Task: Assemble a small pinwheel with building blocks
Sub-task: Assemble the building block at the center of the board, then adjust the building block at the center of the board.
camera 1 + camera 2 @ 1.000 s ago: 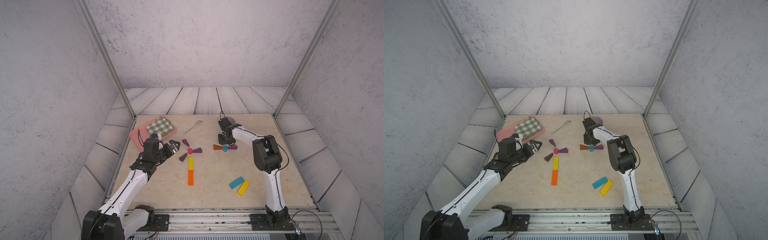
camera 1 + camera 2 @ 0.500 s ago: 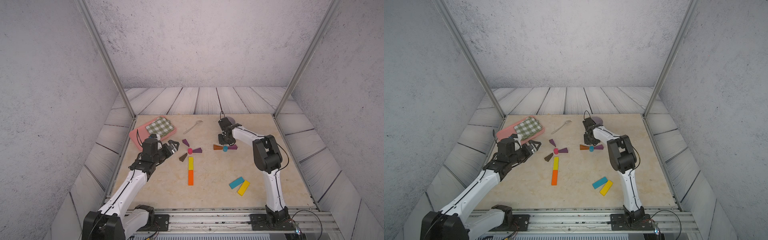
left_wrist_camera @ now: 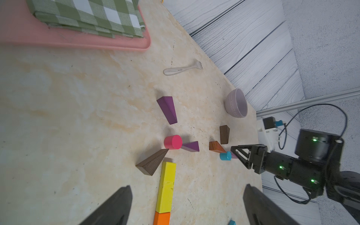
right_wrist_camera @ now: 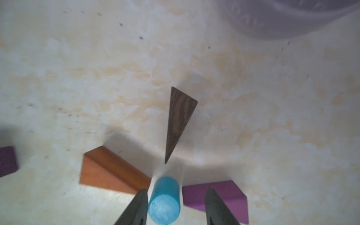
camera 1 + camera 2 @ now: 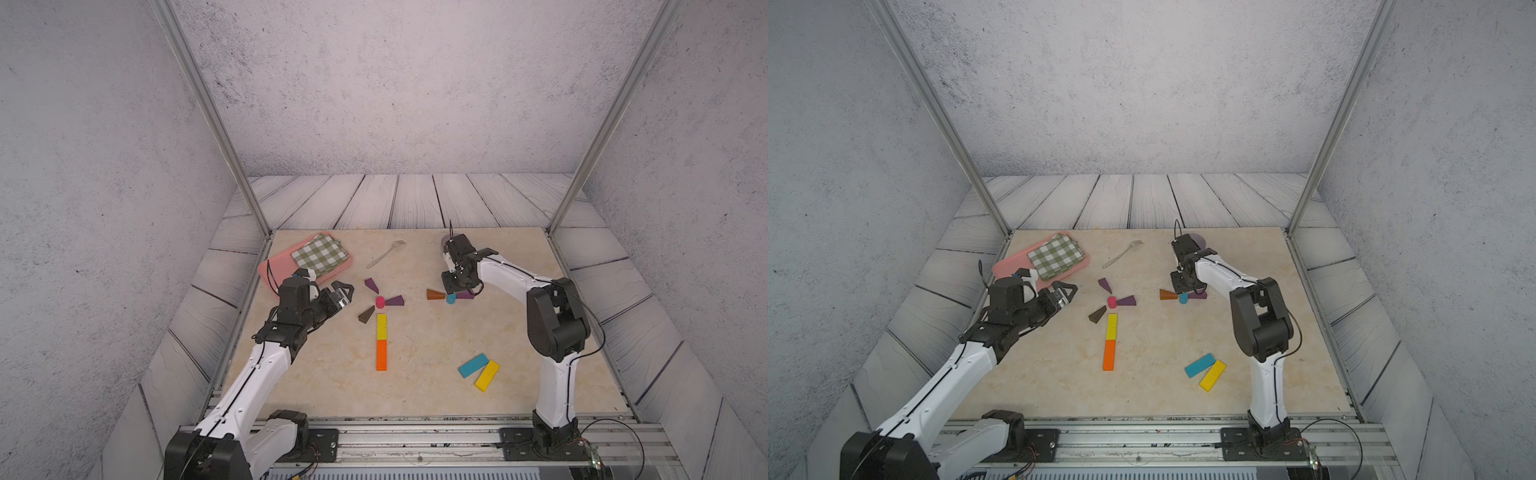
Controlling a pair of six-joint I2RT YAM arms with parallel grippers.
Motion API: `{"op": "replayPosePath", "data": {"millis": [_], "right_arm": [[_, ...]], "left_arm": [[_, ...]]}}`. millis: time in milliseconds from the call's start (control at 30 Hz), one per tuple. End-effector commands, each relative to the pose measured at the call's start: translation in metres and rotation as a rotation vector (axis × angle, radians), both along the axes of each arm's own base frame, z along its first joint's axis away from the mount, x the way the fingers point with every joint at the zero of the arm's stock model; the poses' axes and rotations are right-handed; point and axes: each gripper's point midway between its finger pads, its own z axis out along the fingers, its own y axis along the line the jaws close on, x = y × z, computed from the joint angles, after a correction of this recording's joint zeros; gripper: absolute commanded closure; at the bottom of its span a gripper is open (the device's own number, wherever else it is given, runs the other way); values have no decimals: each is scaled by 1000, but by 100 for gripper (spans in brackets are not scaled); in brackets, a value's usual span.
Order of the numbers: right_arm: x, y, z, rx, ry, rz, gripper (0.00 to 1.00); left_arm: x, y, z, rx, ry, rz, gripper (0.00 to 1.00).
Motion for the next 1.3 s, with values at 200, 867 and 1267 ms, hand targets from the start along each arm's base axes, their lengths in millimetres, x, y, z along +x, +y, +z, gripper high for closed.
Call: {"op": "replayPosePath", "data": {"millis": [200, 867, 1267], "right_arm": [[-52, 72, 37, 218, 7, 661, 46], [-40, 55, -33, -103, 87, 1045, 41], [-31, 56, -54, -139, 113, 1116, 44]], "left_arm": [[-5, 5, 0, 17, -5, -6, 4], [-9, 10, -7, 30, 11, -6, 4], [-7, 13, -9, 29, 18, -2, 4]]}}
